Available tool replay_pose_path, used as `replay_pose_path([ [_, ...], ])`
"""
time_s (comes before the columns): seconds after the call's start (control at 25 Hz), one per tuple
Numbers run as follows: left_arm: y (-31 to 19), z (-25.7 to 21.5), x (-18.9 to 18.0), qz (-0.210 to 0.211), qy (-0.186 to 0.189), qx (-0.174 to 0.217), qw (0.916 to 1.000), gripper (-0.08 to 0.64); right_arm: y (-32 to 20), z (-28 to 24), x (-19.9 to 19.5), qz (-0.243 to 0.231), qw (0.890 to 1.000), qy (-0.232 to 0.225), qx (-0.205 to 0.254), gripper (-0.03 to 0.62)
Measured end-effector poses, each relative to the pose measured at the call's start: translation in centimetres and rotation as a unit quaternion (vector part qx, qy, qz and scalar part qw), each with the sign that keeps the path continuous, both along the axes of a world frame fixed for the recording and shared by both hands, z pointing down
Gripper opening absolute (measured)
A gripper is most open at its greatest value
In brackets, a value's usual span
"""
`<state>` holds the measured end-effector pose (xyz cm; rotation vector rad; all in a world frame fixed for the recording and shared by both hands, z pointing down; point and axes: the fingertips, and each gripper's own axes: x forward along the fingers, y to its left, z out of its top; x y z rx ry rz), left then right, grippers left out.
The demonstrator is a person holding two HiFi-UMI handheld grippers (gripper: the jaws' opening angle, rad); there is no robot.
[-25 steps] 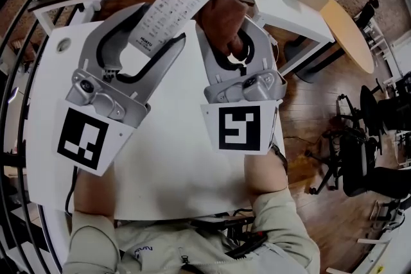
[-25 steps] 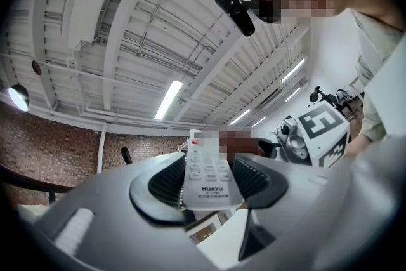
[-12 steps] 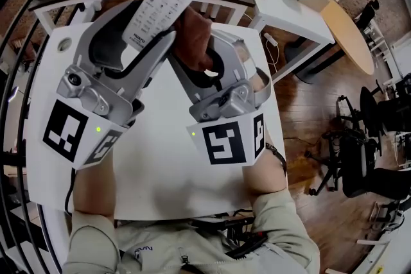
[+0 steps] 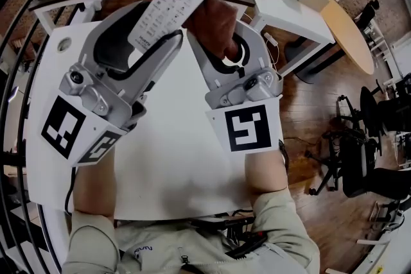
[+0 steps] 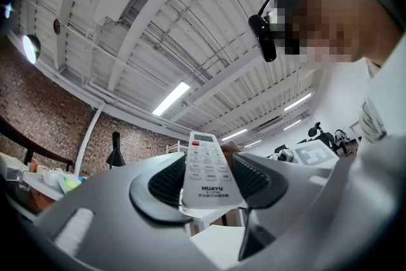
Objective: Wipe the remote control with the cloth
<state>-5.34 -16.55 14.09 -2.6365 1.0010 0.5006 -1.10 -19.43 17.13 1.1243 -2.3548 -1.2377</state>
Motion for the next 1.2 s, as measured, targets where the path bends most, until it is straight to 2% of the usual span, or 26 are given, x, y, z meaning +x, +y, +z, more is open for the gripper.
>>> replay_pose_path([
  [0.12, -0.3, 0.3, 0.0, 0.017, 0.001, -0.006, 0.9998, 0.242, -1.5, -1.1, 1.3, 0.024, 0.998, -0.055, -0.011, 0.1],
  [0.28, -0.2, 0.7, 0.8, 0.04, -0.005, -0.01, 0.9991, 0.242, -3.0, -2.5, 3.3, 0.038, 0.989, -0.143, -0.027, 0.1],
  [0.44, 0.2, 0.9, 1.8, 0.056, -0.011, -0.015, 0.9982, 0.242, -3.4, -3.1, 4.2, 0.034, 0.984, -0.17, -0.033, 0.1],
  [0.88, 0.9, 1.2, 3.2, 0.076, -0.004, -0.025, 0.9968, 0.242, -2.0, -2.1, 2.3, -0.001, 0.99, -0.137, -0.021, 0.1],
  [1.2, -0.6, 0.8, 0.4, 0.066, 0.018, -0.026, 0.9973, 0.242, -2.1, 2.0, -2.4, 0.014, 0.999, -0.016, -0.029, 0.1],
])
